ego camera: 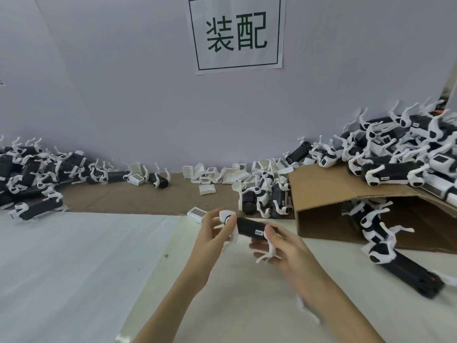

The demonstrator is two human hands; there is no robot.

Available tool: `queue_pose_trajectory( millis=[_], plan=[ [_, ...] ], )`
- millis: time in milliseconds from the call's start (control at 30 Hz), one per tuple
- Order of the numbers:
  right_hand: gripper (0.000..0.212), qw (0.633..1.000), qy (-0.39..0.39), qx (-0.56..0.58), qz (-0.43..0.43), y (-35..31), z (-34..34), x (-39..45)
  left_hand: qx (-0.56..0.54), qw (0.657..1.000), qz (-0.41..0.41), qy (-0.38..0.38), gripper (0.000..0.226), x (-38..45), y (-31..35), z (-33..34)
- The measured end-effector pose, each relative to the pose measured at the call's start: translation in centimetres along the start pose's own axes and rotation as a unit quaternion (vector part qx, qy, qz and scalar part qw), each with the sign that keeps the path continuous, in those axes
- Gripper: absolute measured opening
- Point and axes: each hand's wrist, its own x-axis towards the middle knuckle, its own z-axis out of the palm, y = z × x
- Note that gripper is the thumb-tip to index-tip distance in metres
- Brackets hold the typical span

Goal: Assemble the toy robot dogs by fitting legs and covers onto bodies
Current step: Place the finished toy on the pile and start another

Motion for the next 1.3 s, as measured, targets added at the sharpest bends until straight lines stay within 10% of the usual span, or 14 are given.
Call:
queue_pose_trajectory(
  millis=[433,733,1067,1300],
  plan=[
    [0.06,0.972,-0.091,-0.211,-0.047,-0.9,-1.2,-0.8,0.083,0.985,0.138,-0.052,0.045,-0.7,0.8,-0.9],
    [0.052,0.98,-0.027,-0.166,-0.11,1.1,0.0,-0.1,0.315,0.87,0.375,-0.061,0.068,-2.1,1.3,1.5],
    [0.071,0.932,0.046,-0.277,-0.231,1.0,0.3,-0.6,0.053,0.982,0.176,-0.051,0.031,-2.0,2.5,1.0],
    [0.066,0.879,0.141,-0.366,-0.27,0.6,1.0,-1.0,0.293,0.921,0.252,-0.05,0.069,-1.1,0.9,-1.5]
  ],
)
